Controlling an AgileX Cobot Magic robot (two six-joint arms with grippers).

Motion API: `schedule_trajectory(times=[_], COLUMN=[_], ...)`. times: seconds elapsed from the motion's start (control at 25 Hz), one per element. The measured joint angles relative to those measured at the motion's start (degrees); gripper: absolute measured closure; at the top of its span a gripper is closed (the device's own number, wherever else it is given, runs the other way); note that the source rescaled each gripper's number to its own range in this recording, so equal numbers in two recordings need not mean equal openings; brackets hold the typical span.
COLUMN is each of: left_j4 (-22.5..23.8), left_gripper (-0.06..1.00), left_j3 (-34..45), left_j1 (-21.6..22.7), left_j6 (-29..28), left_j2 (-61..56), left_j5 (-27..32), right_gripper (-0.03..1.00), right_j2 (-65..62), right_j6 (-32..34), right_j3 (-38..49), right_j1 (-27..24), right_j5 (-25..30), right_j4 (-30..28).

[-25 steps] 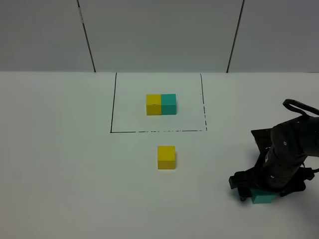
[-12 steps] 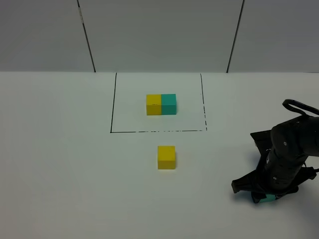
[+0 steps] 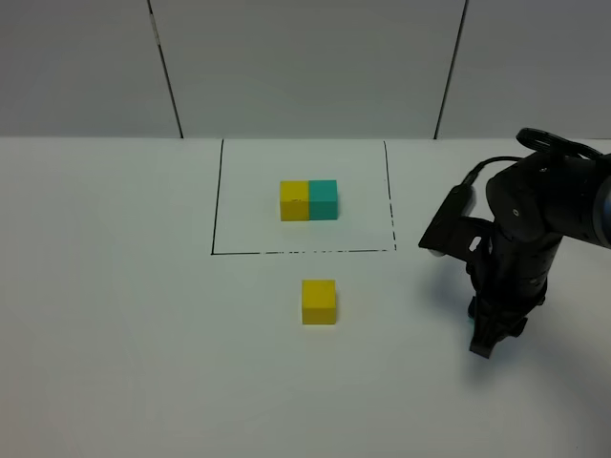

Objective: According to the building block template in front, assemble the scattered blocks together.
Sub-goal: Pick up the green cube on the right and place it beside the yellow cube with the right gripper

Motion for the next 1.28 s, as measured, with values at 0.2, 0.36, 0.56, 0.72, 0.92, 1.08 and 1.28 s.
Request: schedule_trajectory(times=[0.2,0.36,0.56,0.72,0.92,1.08,1.28], left_j4=[0.00,0.00,0.00,0.06,0.06,0.06,0.13], left_gripper=[0.31,0.31,0.31,0.31,0.31,0.31,0.31], left_j3=[0.00,0.00,0.00,0.00,0.00,0.00,0.00], left_j1=[0.00,0.00,0.00,0.00,0.00,0.00,0.00], left_j6=[0.00,0.00,0.00,0.00,0.00,0.00,0.00], left_j2=[0.00,0.00,0.00,0.00,0.00,0.00,0.00], left_j5=[0.00,0.00,0.00,0.00,0.00,0.00,0.00], right_gripper=[0.97,0.97,0.97,0.97,0.97,0.97,0.97], right_j2=[0.00,1.12,8.57,14.05,17.33,19.75,21.85], right_j6=[-18.51,-21.12,-21.72,-22.62,-22.79,-22.86,-22.86], right_j3=[-2.62,-5.61,-13.87,-20.31,-25.24,-27.81,-28.66], right_j1=[1.99,4.34,5.84,6.99,8.65,10.29,11.09], right_j5=[-0.58,-1.72,4.00,7.85,8.79,9.37,9.38], right_j4=[2.33,4.28,5.64,6.21,6.44,6.43,6.71])
